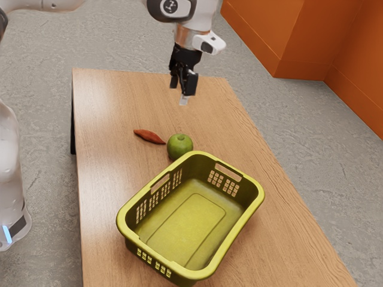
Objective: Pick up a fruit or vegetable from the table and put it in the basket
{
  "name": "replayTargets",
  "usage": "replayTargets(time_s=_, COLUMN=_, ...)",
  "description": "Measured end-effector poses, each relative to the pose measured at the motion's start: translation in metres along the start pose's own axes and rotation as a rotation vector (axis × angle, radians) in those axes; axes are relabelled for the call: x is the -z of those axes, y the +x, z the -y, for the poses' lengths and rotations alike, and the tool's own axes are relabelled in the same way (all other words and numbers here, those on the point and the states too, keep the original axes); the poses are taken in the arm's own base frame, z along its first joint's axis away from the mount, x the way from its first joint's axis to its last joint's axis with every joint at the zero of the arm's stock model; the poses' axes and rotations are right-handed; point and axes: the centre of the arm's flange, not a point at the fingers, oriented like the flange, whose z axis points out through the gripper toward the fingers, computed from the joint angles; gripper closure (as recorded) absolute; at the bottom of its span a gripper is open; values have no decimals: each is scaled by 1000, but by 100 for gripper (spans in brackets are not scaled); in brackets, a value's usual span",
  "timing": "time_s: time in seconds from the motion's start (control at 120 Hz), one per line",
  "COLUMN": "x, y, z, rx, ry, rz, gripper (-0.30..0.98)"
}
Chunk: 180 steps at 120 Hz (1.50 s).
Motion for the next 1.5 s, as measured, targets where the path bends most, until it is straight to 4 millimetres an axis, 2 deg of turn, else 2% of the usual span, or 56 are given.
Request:
replayTargets(time_s=0.242, x=-20, y=-30, z=9, rx=34, ry=-7, rz=79, gripper=0)
replayTargets(time_s=0.308, x=-32, y=-26, z=20, rx=62, ry=-13, rz=91, gripper=0)
replayTargets(time_s=0.392, x=-51, y=-16, z=51, rx=109, ry=-27, rz=115, gripper=0)
replayTargets(time_s=0.467, x=-58, y=-10, z=70, rx=120, ry=-37, rz=105, gripper=0)
replayTargets(time_s=0.533, x=-60, y=-7, z=78, rx=102, ry=-39, rz=91, gripper=0)
replayTargets(time_s=0.625, x=-67, y=0, z=80, rx=51, ry=-38, rz=80, gripper=0)
replayTargets(time_s=0.708, x=-84, y=10, z=81, rx=-3, ry=-38, rz=84, gripper=0)
replayTargets(time_s=0.8, x=-100, y=13, z=76, rx=-80, ry=-11, rz=98, gripper=0)
replayTargets(time_s=0.867, x=-104, y=13, z=75, rx=-131, ry=14, rz=102, gripper=0)
replayTargets(time_s=1.025, x=-111, y=6, z=72, rx=-234, ry=42, rz=126, gripper=0)
replayTargets(time_s=1.117, x=-122, y=-2, z=73, rx=-278, ry=45, rz=152, gripper=0)
replayTargets(time_s=1.3, x=-140, y=-20, z=86, rx=-321, ry=39, rz=174, gripper=0)
replayTargets(time_s=1.5, x=-150, y=-23, z=87, rx=-373, ry=43, rz=173, gripper=0)
